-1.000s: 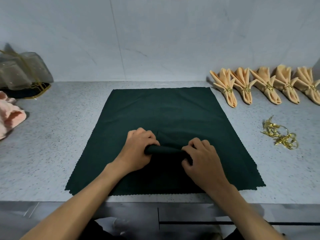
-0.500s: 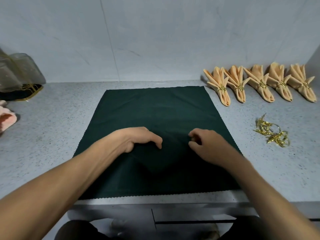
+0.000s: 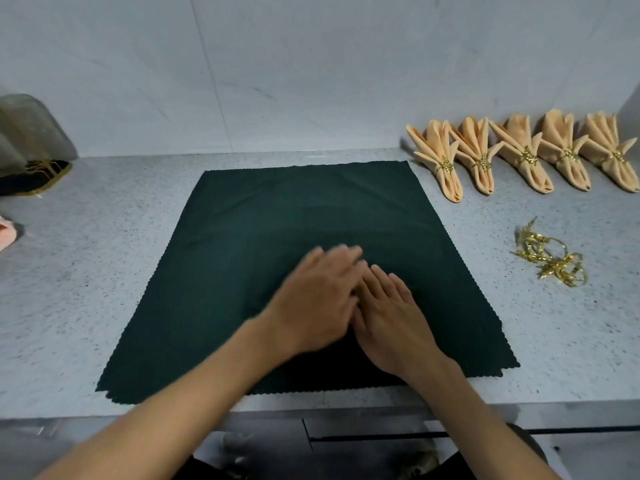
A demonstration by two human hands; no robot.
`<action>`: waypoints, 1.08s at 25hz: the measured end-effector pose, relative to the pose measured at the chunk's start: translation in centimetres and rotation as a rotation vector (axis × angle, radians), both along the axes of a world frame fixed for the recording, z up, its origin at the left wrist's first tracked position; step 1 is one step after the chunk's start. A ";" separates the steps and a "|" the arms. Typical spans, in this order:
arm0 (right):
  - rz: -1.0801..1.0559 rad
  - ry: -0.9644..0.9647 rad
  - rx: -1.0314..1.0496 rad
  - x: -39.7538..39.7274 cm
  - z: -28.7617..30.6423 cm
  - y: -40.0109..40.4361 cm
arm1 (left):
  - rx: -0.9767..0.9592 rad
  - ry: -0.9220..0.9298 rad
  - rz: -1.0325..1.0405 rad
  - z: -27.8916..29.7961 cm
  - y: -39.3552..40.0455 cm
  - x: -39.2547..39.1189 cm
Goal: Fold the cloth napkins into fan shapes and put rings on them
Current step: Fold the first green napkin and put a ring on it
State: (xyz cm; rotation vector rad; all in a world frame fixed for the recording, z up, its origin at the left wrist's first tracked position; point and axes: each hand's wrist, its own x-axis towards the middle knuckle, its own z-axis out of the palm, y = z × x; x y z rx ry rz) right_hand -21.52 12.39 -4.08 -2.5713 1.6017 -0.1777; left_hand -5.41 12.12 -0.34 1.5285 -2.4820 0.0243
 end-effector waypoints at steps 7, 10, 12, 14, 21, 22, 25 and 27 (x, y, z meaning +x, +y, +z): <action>-0.204 0.090 0.012 -3.2 0.9 -0.1 | 0.199 -0.023 0.094 -4.0 1.3 2.8; -0.061 -0.007 -0.063 0.3 1.4 0.0 | 0.156 -0.031 0.095 -3.8 1.7 2.3; 0.044 -0.072 0.024 2.3 1.0 0.0 | 0.163 -0.012 0.088 -3.7 1.5 2.6; 0.019 -0.057 0.042 1.5 0.4 -0.5 | 0.183 -0.033 0.088 -3.7 1.5 2.9; 0.116 0.085 -0.093 -3.4 1.2 0.0 | 0.183 -0.105 0.077 -3.3 1.9 4.1; 0.192 0.039 -0.122 -3.4 1.4 -0.1 | 0.177 -0.106 0.077 -3.3 1.9 4.0; 0.203 -0.159 -0.090 -3.5 1.4 0.1 | 0.233 -0.090 0.051 -3.0 2.0 4.1; 0.193 -0.176 -0.106 -3.4 0.9 0.0 | 0.341 -0.021 -0.013 -2.0 2.0 4.9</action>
